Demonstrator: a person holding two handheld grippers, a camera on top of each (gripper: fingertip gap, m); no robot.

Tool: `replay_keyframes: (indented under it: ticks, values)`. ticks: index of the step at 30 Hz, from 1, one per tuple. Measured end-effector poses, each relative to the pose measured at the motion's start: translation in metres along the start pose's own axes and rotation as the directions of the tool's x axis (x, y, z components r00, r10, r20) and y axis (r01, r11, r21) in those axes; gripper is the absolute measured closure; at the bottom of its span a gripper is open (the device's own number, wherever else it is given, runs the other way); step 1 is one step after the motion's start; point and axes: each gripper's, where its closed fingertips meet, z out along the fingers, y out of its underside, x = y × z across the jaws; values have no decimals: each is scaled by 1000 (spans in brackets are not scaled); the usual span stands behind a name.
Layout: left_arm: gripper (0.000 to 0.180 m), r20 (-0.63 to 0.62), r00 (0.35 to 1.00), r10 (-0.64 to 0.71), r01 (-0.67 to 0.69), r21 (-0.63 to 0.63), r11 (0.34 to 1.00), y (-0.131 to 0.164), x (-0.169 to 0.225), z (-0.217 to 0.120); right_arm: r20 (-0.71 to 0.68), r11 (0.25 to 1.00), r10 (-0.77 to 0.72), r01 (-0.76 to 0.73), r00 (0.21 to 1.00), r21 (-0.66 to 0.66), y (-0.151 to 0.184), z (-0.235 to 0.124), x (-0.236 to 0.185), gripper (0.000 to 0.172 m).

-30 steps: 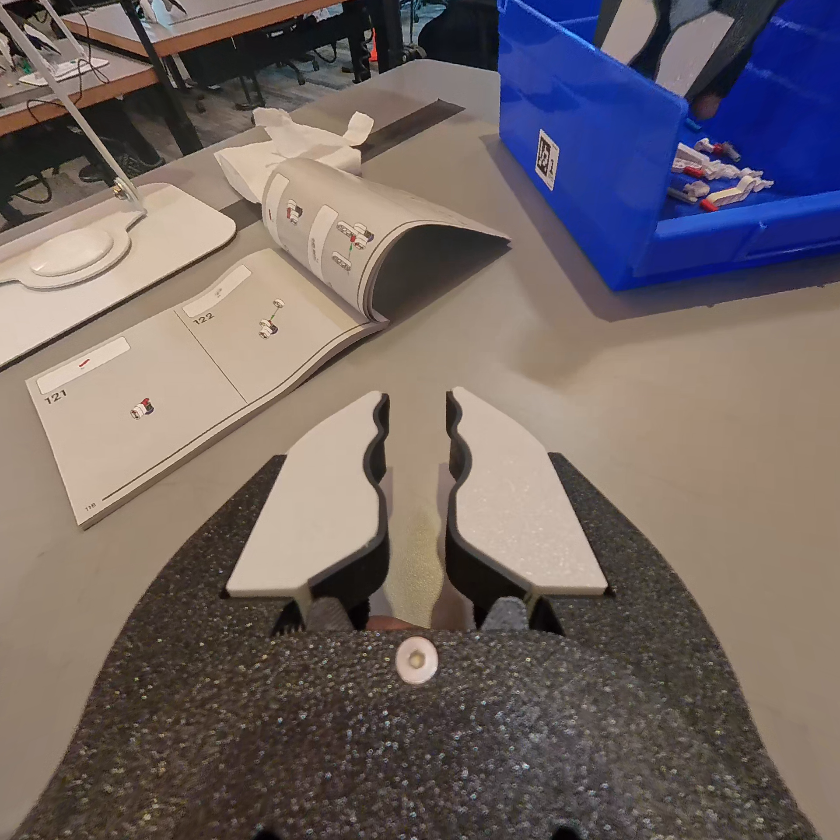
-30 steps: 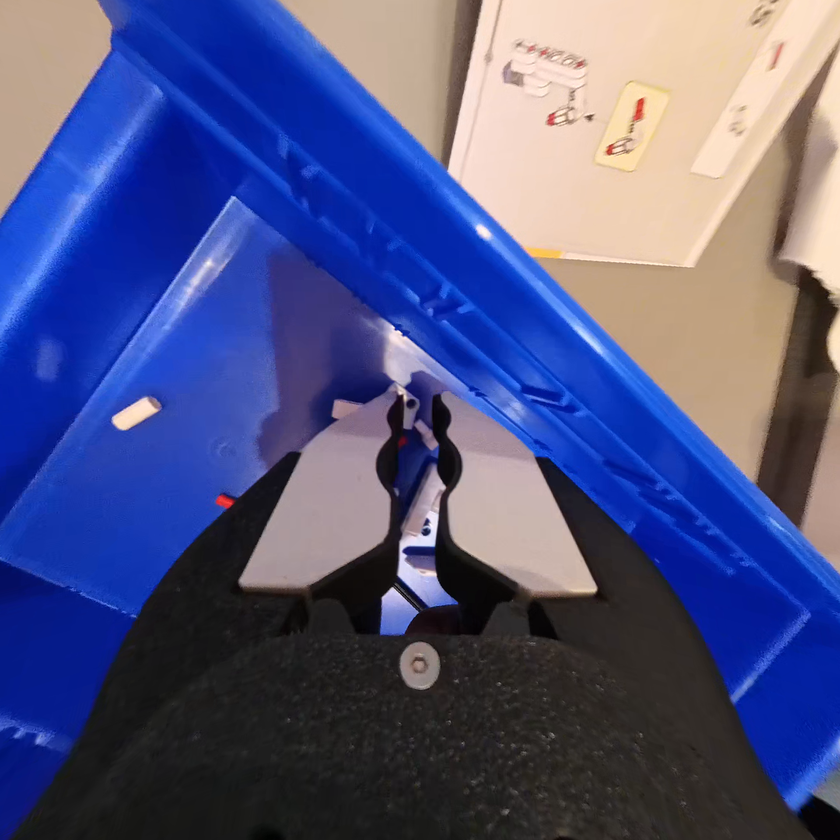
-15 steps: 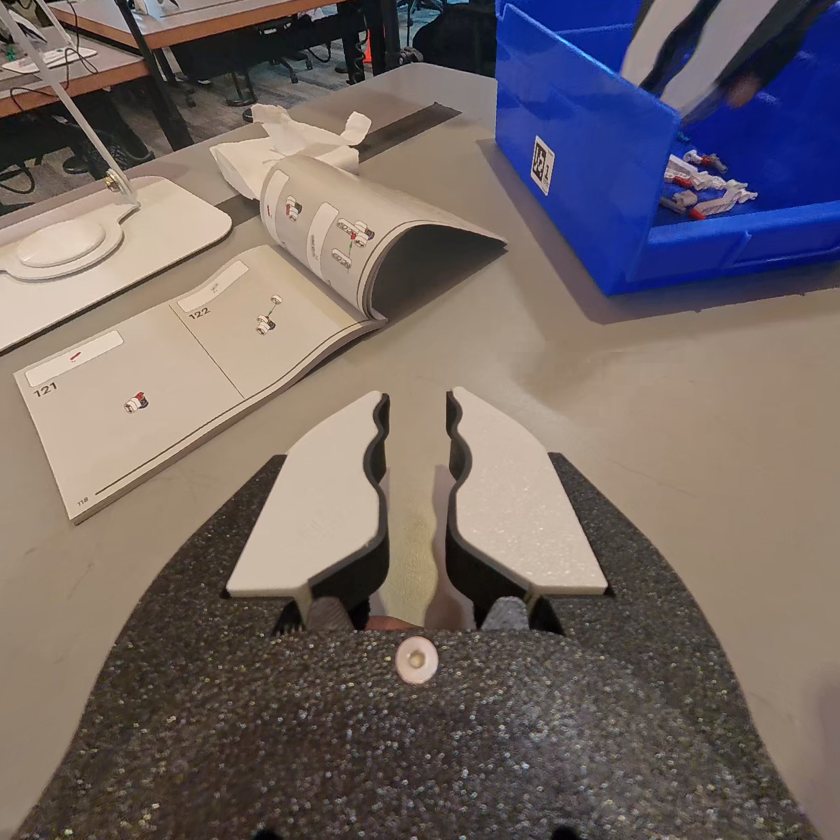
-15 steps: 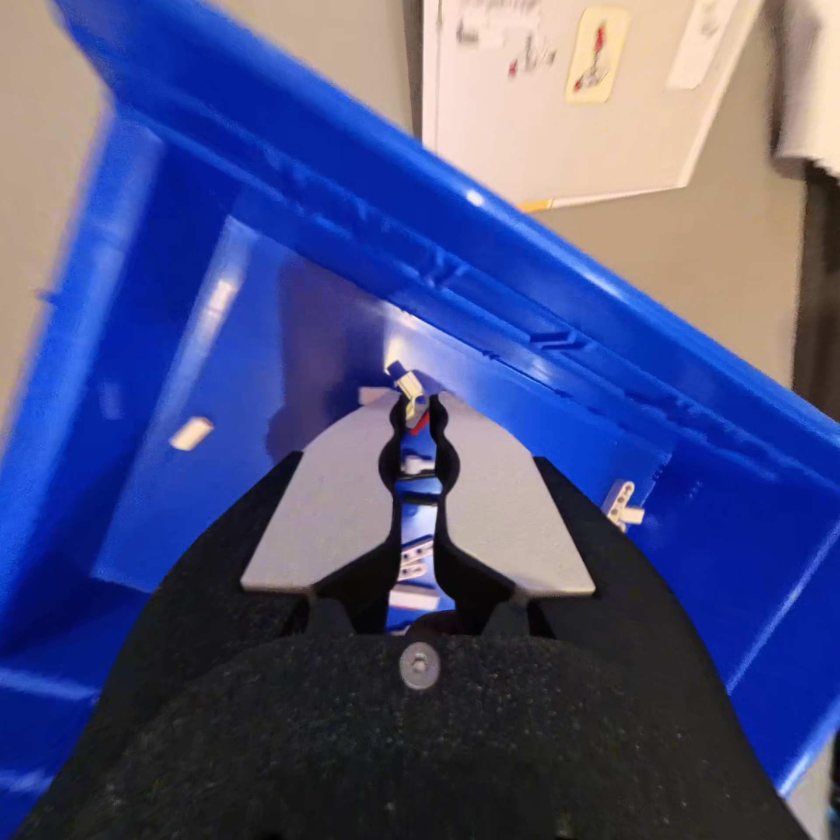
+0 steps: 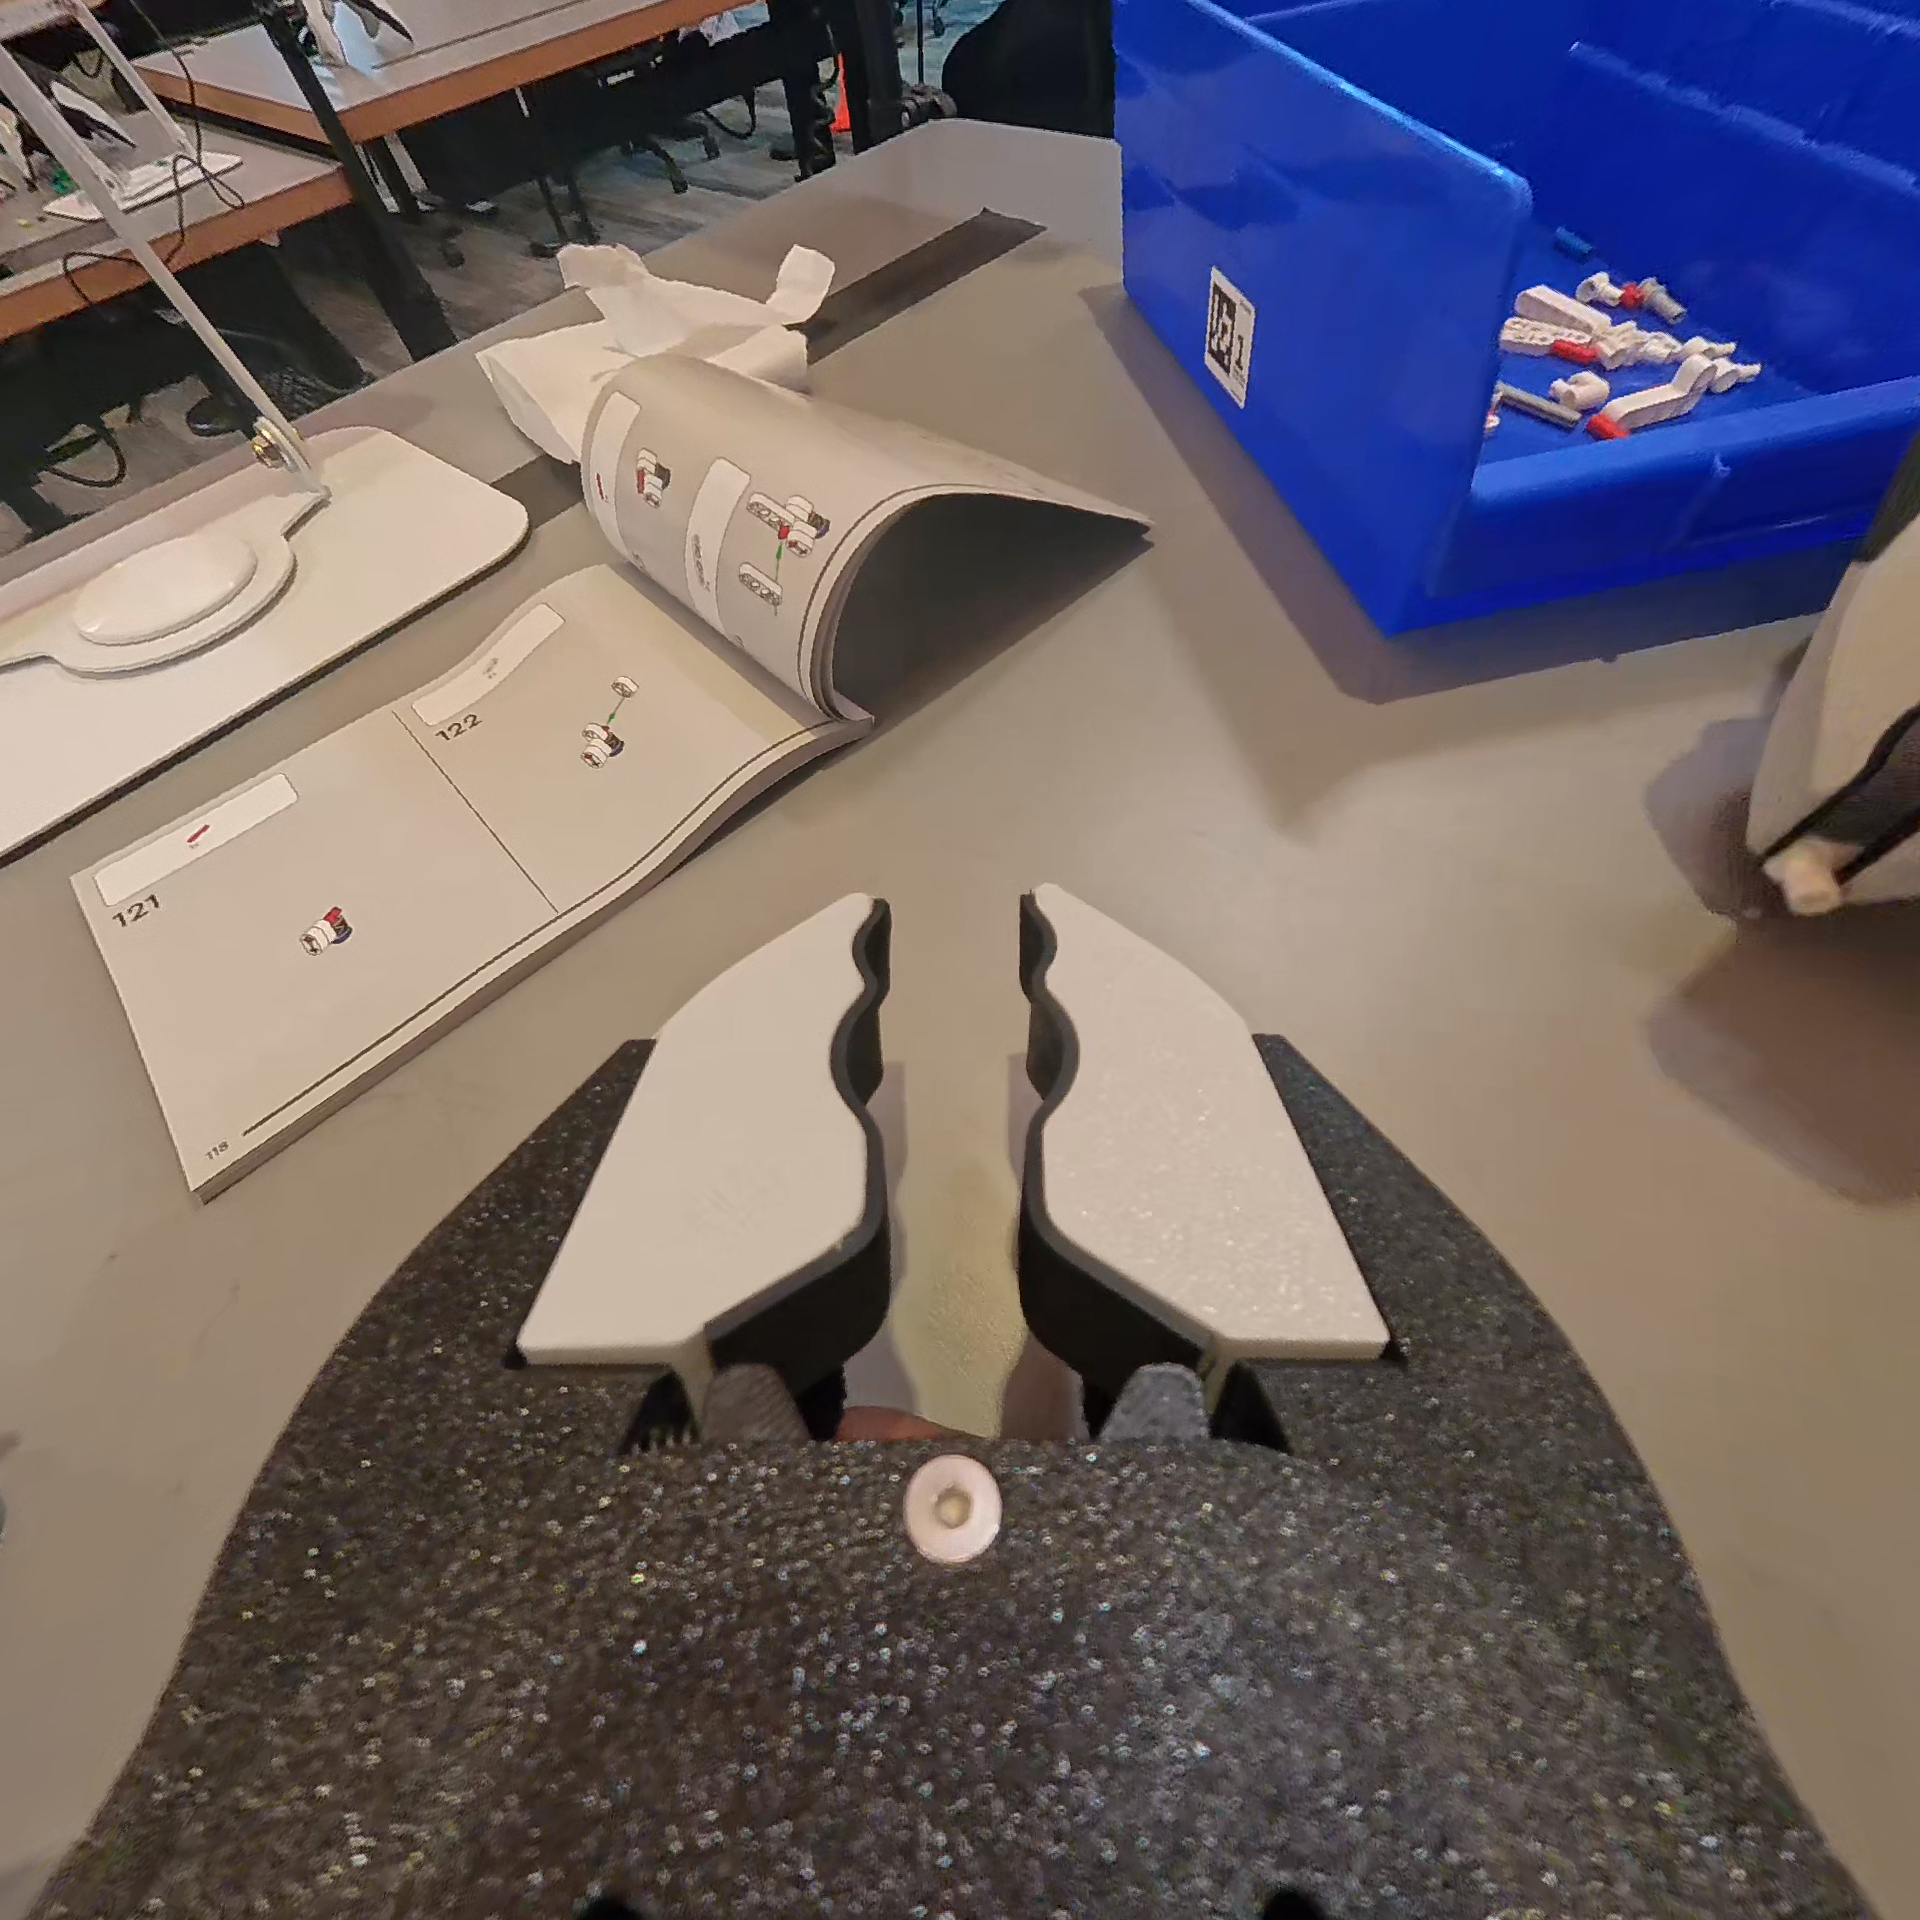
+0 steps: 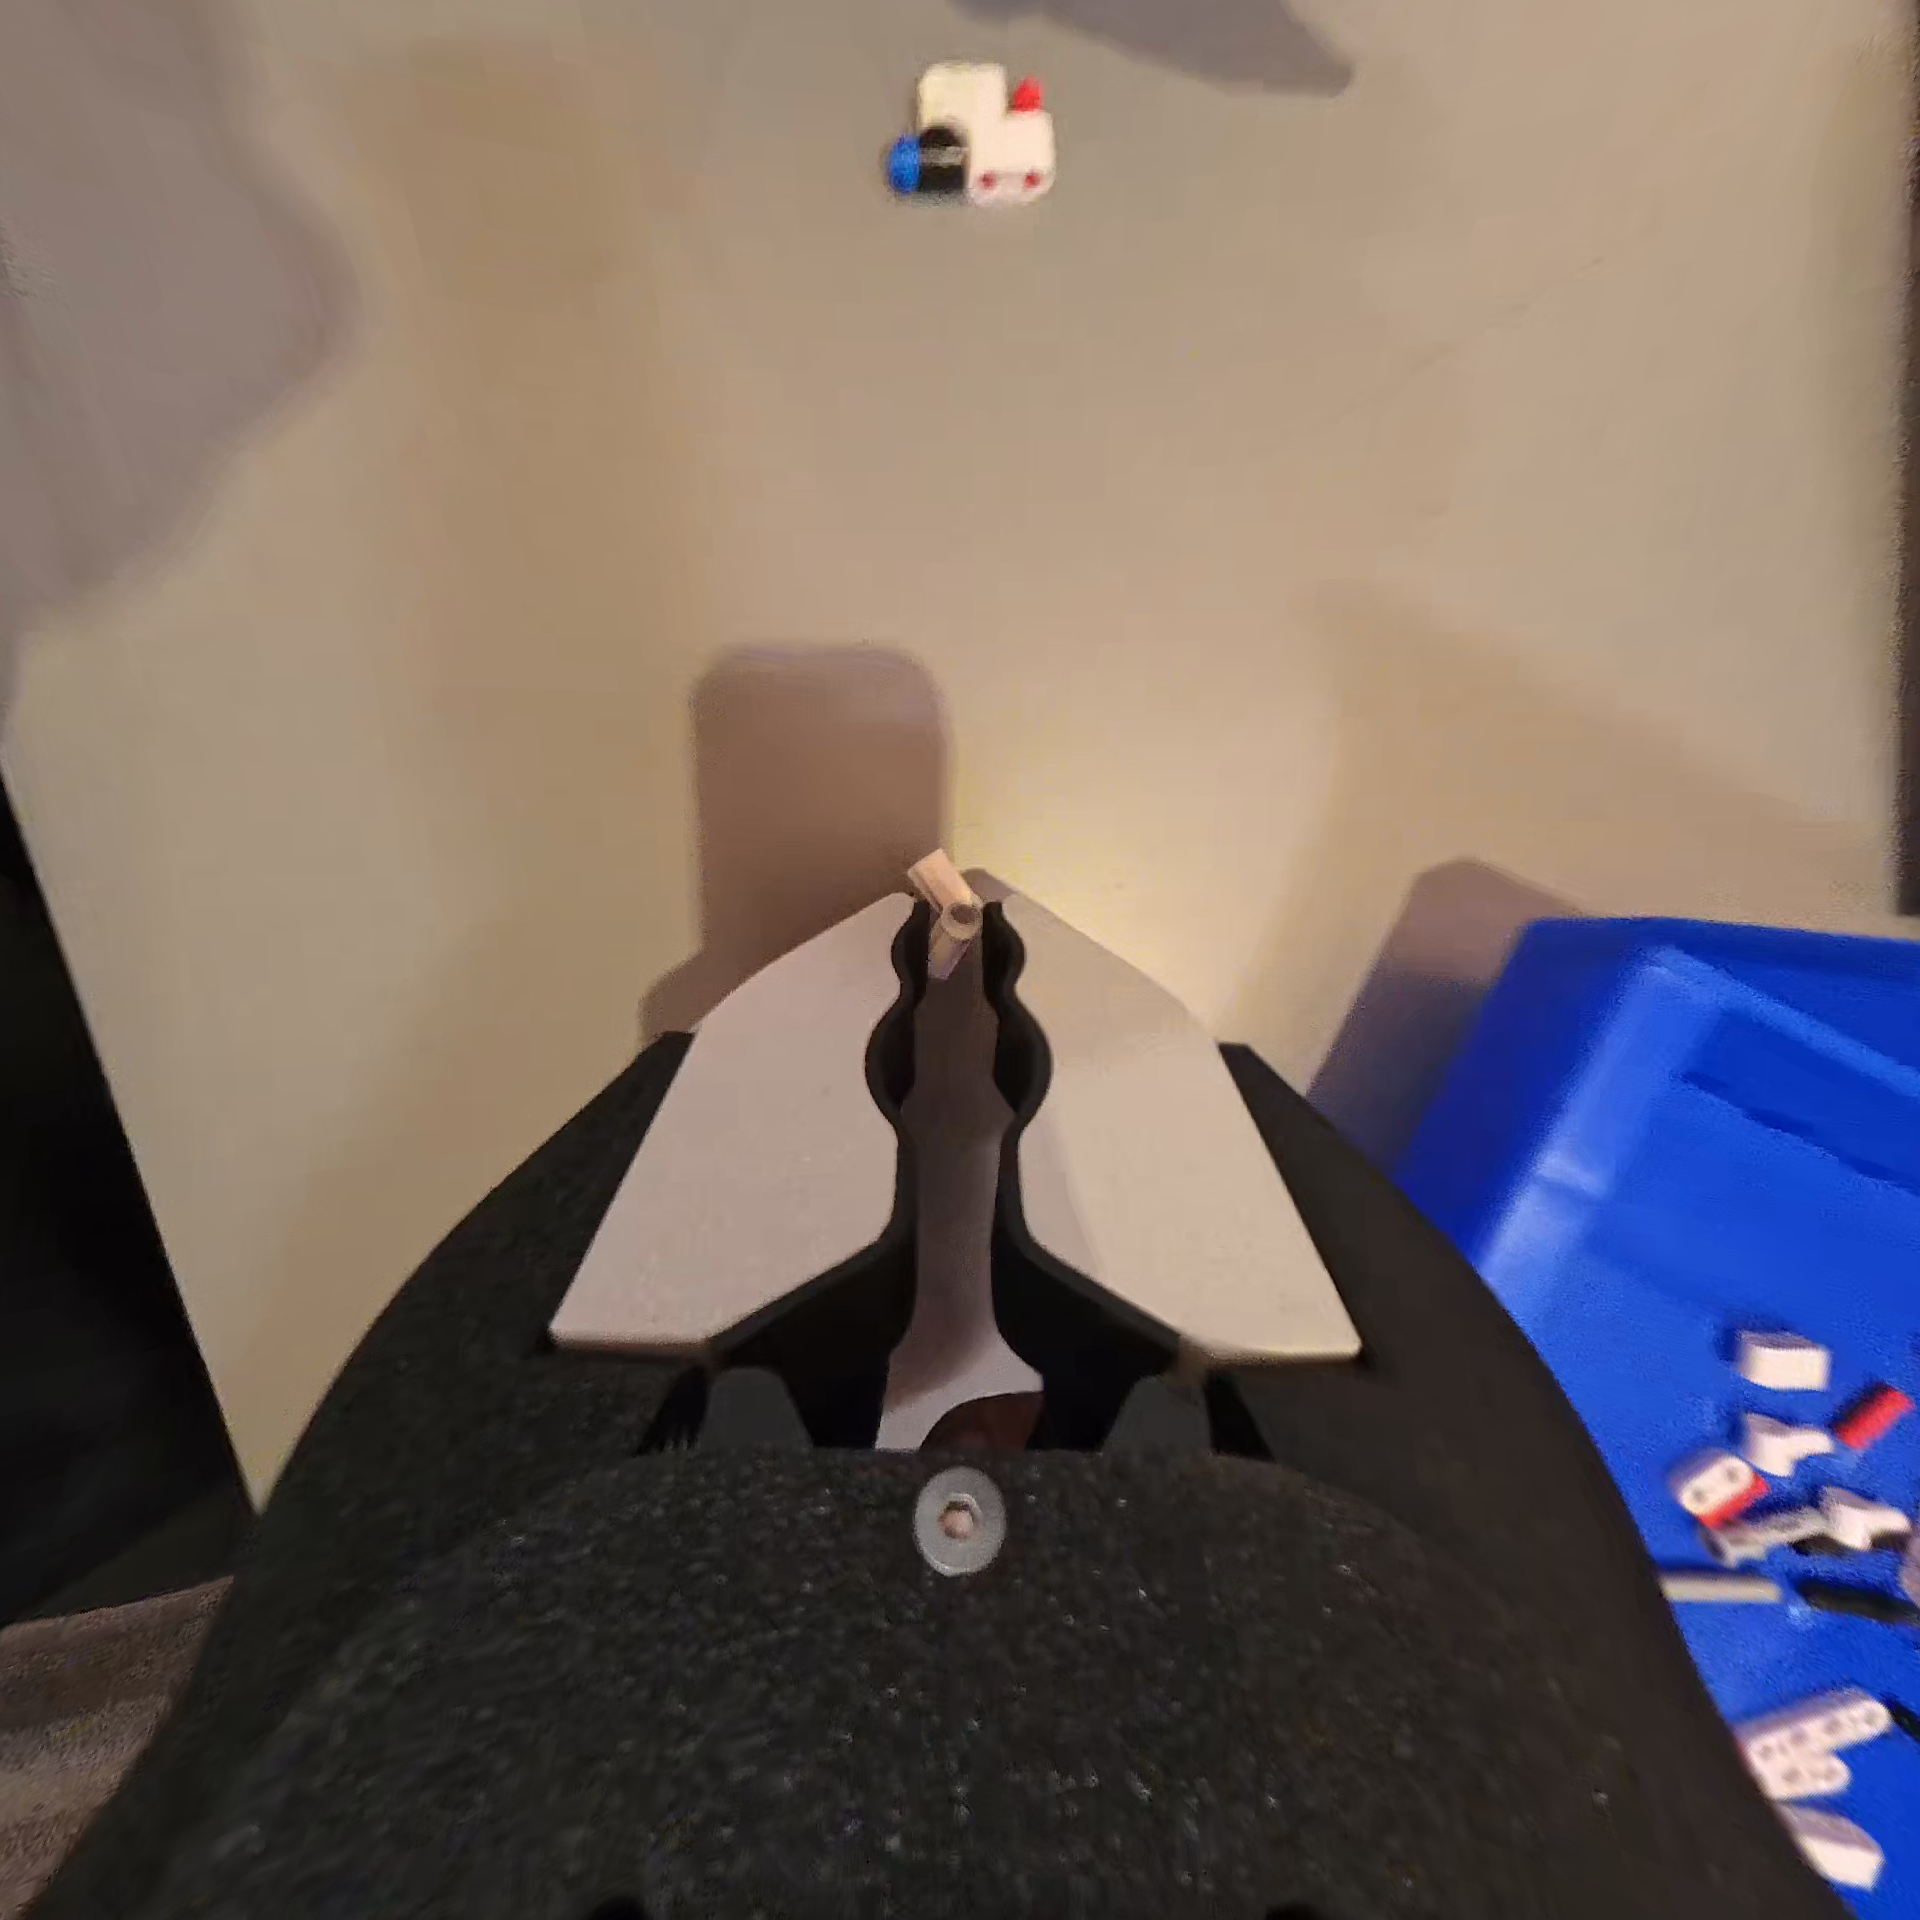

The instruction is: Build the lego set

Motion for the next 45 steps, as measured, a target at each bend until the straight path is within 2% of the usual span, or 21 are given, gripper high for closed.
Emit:
replay_keyframes:
  ticks: [2,7,10,14,17,20,23,30,34,38,41,45]
  values:
    - [157,-2,1000,2,-2,0,1000,0,0,0,-24,999,-17,16,1000,-29,7,9,-1,162]
    - [157,-5,1000,15,-15,-11,1000,1,2,1,-14,1000,19,-19,1000,24,2,2,-2,151]
    - [157,-6,1000,17,-17,-15,1000,2,2,1,-40,996,33,-30,999,82,-4,-32,11,151]
    - [157,-11,1000,9,-10,-19,1000,2,2,1,-151,989,62,-40,987,144,1,-95,67,151]
    - [157,-13,1000,11,-11,-21,1000,2,2,2,-249,995,95,-92,964,25,35,-104,133,155]
    - [157,-15,1000,12,-12,-20,1000,2,3,2,-225,983,136,-160,965,-94,68,-87,177,160]
    - [157,-20,1000,6,-6,-20,1000,2,3,1,-167,962,193,-221,967,-164,85,-63,194,167]
    - [157,-33,999,-6,6,-16,1000,2,3,1,-134,918,306,-329,943,-222,101,-37,197,168]
    - [157,-35,999,0,0,-16,1000,2,4,0,-122,915,321,-341,939,-216,102,-33,195,167]
    - [157,-31,1000,6,-6,-16,1000,2,4,0,-144,931,266,-293,953,-218,99,-36,189,167]
    - [157,-29,1000,7,-8,-19,1000,3,4,0,-163,959,253,-269,954,-89,69,-61,172,168]
    - [157,-30,1000,9,-10,-22,1000,3,4,1,-105,973,207,-194,973,121,11,-92,108,168]
